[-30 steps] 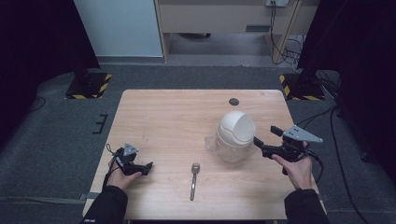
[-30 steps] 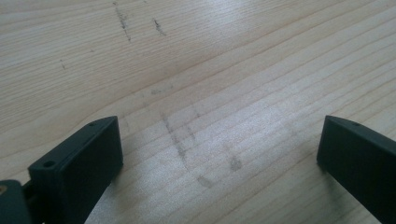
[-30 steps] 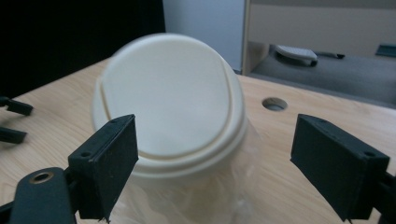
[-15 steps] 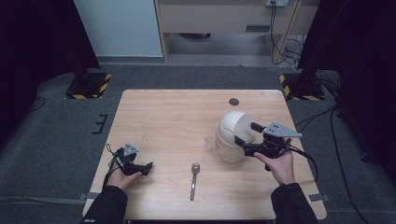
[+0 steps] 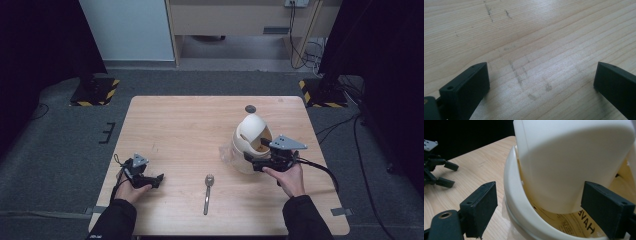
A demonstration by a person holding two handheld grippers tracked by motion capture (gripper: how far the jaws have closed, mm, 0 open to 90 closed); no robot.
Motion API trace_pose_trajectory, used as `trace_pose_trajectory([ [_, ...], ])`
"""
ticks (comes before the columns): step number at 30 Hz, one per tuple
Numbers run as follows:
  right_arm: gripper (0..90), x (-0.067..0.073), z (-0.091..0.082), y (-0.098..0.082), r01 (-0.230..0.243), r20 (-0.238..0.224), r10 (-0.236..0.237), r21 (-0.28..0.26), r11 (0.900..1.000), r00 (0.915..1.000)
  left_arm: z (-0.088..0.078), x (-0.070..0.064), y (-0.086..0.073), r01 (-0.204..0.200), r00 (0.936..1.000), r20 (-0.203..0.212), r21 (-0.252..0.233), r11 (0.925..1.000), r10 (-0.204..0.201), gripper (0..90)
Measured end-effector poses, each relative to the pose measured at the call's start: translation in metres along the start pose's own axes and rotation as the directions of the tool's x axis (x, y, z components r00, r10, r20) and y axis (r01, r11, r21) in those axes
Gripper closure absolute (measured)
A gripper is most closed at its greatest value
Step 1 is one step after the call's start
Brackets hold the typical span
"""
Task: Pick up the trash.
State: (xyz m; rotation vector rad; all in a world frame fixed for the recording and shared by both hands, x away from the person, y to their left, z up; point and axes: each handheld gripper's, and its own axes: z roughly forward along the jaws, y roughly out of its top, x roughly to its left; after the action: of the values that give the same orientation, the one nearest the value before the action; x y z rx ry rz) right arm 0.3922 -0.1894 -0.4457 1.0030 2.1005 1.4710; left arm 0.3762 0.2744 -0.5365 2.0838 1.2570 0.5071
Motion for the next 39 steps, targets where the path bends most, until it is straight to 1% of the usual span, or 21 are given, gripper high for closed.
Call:
trace_pose_trajectory([
  [3, 15.0, 0.001, 0.003, -0.001, 0.004, -0.025, -0.004, 0.014, 1.0, 0.9997, 0.0, 0.0, 0.0, 0.0, 1.0, 0.0, 0.0, 1.0, 0.0, 0.0],
  [5, 15.5, 0.002, 0.004, -0.001, 0.016, -0.035, -0.016, 0.02, 1.0, 0.9993, 0.0, 0.0, 0.0, 0.0, 1.0, 0.0, 0.0, 1.0, 0.0, 0.0],
  [6, 15.4, 0.003, 0.004, 0.0, 0.014, -0.038, -0.013, 0.019, 1.0, 0.9992, 0.0, 0.0, 0.0, 0.001, 1.0, 0.0, 0.0, 1.0, -0.001, 0.0],
  [8, 15.4, 0.002, 0.004, 0.001, 0.013, -0.037, -0.013, 0.011, 1.0, 0.9992, 0.0, 0.0, 0.0, 0.001, 1.0, 0.0, 0.0, 1.0, -0.001, 0.0],
  [13, 15.3, 0.001, -0.005, 0.004, -0.003, -0.025, 0.003, -0.015, 1.0, 0.9997, 0.0, 0.0, 0.0, 0.0, 1.0, 0.0, 0.0, 1.0, 0.0, 0.0],
  [14, 15.3, -0.001, -0.016, 0.005, -0.009, -0.015, 0.008, -0.034, 0.999, 0.9998, 0.0, 0.0, 0.0, 0.0, 1.0, 0.001, 0.0, 1.0, 0.0, 0.0],
  [15, 15.3, -0.001, -0.016, 0.005, -0.009, -0.015, 0.008, -0.034, 0.999, 0.9998, 0.0, 0.0, 0.0, 0.0, 1.0, 0.001, 0.0, 1.0, 0.0, 0.0],
  [16, 15.2, -0.004, -0.025, 0.006, -0.017, -0.004, 0.017, -0.047, 0.999, 0.9998, 0.0, 0.0, 0.0, 0.001, 1.0, 0.001, 0.0, 1.0, -0.001, 0.0],
  [17, 15.2, -0.005, -0.028, 0.006, -0.018, 0.0, 0.018, -0.051, 0.999, 0.9998, 0.0, 0.0, 0.0, 0.003, 1.0, 0.0, -0.001, 1.0, -0.003, 0.0],
  [19, 15.1, -0.009, -0.039, 0.006, -0.018, 0.027, 0.019, -0.06, 0.998, 0.9994, 0.0, -0.001, 0.0, 0.004, 1.0, -0.001, -0.001, 1.0, -0.004, 0.0],
  [20, 15.2, -0.011, -0.043, 0.005, -0.024, 0.036, 0.027, -0.072, 0.997, 0.999, 0.0, -0.001, 0.0, 0.004, 1.0, -0.001, 0.0, 1.0, -0.004, 0.0],
  [24, 14.9, -0.018, -0.058, -0.001, -0.045, 0.073, 0.051, -0.087, 0.995, 0.996, -0.001, -0.002, 0.001, 0.005, 1.0, 0.0, 0.006, 1.0, -0.005, 1.8],
  [27, 14.7, -0.026, -0.065, -0.011, -0.059, 0.104, 0.067, -0.072, 0.996, 0.9923, -0.002, -0.003, 0.003, 0.004, 1.0, 0.004, 0.018, 0.9998, -0.004, 5.1],
  [29, 14.4, -0.032, -0.068, -0.018, -0.076, 0.126, 0.082, -0.058, 0.995, 0.9886, -0.004, -0.004, 0.005, 0.014, 0.9998, 0.011, 0.024, 0.9996, -0.015, 9.3],
  [30, 14.4, -0.032, -0.068, -0.018, -0.076, 0.126, 0.082, -0.058, 0.995, 0.9886, -0.004, -0.004, 0.005, 0.014, 0.9998, 0.011, 0.024, 0.9996, -0.015, 10.8],
  [31, 14.3, -0.04, -0.07, -0.027, -0.084, 0.155, 0.089, -0.038, 0.996, 0.9839, -0.006, -0.005, 0.006, 0.034, 0.9989, 0.03, 0.028, 0.999, -0.035, 12.1],
  [33, 14.1, -0.045, -0.071, -0.034, -0.104, 0.171, 0.108, -0.028, 0.994, 0.9793, -0.007, -0.007, 0.007, 0.048, 0.9978, 0.044, 0.032, 0.9983, -0.049, 13.5],
  [35, 14.3, -0.051, -0.071, -0.043, -0.113, 0.194, 0.11, 0.004, 0.994, 0.9748, -0.008, -0.01, 0.008, 0.052, 0.9971, 0.054, 0.037, 0.998, -0.054, 15.5],
  [37, 14.6, -0.057, -0.07, -0.051, -0.118, 0.222, 0.104, 0.052, 0.992, 0.9694, -0.009, -0.013, 0.008, 0.051, 0.9966, 0.063, 0.038, 0.998, -0.054, 17.0],
  [38, 14.8, -0.059, -0.07, -0.054, -0.124, 0.233, 0.106, 0.064, 0.99, 0.9667, -0.01, -0.016, 0.01, 0.046, 0.9967, 0.066, 0.032, 0.9984, -0.048, 17.5],
  [39, 15.4, -0.063, -0.07, -0.059, -0.135, 0.251, 0.111, 0.082, 0.987, 0.9615, -0.011, -0.018, 0.011, 0.043, 0.9965, 0.071, 0.025, 0.9988, -0.044, 18.5],
])
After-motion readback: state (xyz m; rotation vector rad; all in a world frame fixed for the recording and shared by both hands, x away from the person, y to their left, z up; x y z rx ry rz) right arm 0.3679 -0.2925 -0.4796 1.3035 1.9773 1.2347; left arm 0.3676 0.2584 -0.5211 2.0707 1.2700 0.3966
